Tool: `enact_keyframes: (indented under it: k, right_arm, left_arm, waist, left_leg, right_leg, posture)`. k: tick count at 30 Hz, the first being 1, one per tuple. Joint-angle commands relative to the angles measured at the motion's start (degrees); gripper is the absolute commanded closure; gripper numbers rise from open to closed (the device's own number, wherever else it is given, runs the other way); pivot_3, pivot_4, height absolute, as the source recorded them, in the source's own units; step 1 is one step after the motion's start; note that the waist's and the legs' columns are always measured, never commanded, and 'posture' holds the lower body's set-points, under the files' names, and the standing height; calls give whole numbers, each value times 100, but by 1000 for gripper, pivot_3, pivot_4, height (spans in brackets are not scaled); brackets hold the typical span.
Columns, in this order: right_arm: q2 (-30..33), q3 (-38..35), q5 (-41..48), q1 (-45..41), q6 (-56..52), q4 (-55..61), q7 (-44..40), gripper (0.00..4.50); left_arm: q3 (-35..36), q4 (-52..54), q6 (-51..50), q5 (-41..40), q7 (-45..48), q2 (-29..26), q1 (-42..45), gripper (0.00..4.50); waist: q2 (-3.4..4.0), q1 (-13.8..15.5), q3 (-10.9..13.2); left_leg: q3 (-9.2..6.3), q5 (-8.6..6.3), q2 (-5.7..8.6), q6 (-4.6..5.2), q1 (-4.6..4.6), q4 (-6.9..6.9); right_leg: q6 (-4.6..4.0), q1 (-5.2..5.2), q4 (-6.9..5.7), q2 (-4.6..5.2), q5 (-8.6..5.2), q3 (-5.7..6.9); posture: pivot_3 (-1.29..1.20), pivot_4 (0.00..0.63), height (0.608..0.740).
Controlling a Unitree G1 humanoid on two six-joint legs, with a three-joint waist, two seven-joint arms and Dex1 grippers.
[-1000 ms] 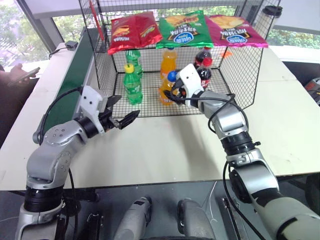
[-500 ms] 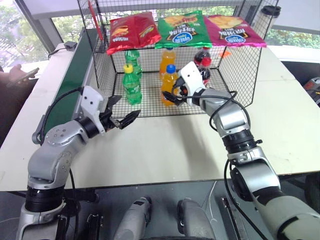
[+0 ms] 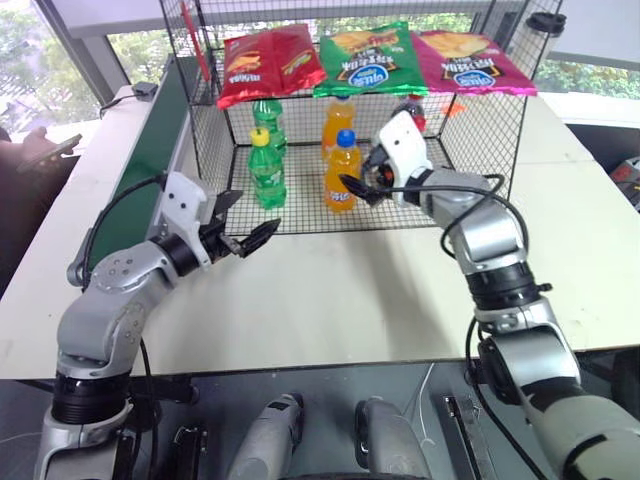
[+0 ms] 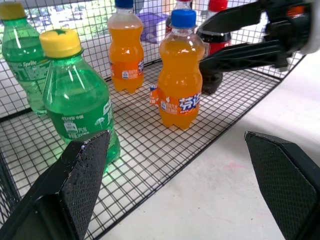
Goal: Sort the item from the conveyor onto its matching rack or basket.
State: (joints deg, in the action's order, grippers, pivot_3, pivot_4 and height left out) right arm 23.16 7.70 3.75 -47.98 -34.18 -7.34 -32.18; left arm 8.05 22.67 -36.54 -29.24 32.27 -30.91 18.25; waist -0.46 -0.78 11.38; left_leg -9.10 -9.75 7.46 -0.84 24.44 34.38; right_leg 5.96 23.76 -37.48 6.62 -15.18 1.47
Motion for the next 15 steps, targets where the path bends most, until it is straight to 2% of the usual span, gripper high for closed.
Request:
enact_keyframes:
  k: [1, 6, 10, 15]
  right_arm:
    - [187, -195, 375, 560, 13, 1098, -379, 26]
    - [-67, -328, 756, 1794, -181, 2358, -180, 26]
    - [-300, -531, 817, 2348, -346, 2802, 274, 26]
    - [-435, -765, 811, 2600, -391, 3009, 721, 26]
  left_arm:
    - [83, 242, 109, 29, -72, -10, -201, 0]
    - [137, 106, 195, 186, -396, 216, -638, 0]
    - [48, 151, 196, 306, -640, 398, -846, 0]
    - [-36, 166, 212, 353, -749, 548, -957, 0]
  waist:
    - [0, 1, 0]
    - [0, -17, -1]
    - [0, 16, -1]
    - [-1, 30, -3]
  left_leg:
    - [0, 0, 0, 0, 0, 0]
    - [0, -1, -8, 1, -2, -8]
    - [-1, 6, -12, -6, -4, -4]
    - [0, 8, -13, -6, -11, -3]
  right_leg:
    - [0, 0, 0, 0, 0, 0]
    - [0, 3, 0, 7, 0, -1]
    - [-9, 1, 0, 2, 5, 0]
    - [-11, -8, 2, 2, 5, 0]
  posture:
    - [0, 150, 739]
    - [0, 150, 739]
    - [0, 150, 739]
    - [0, 150, 739]
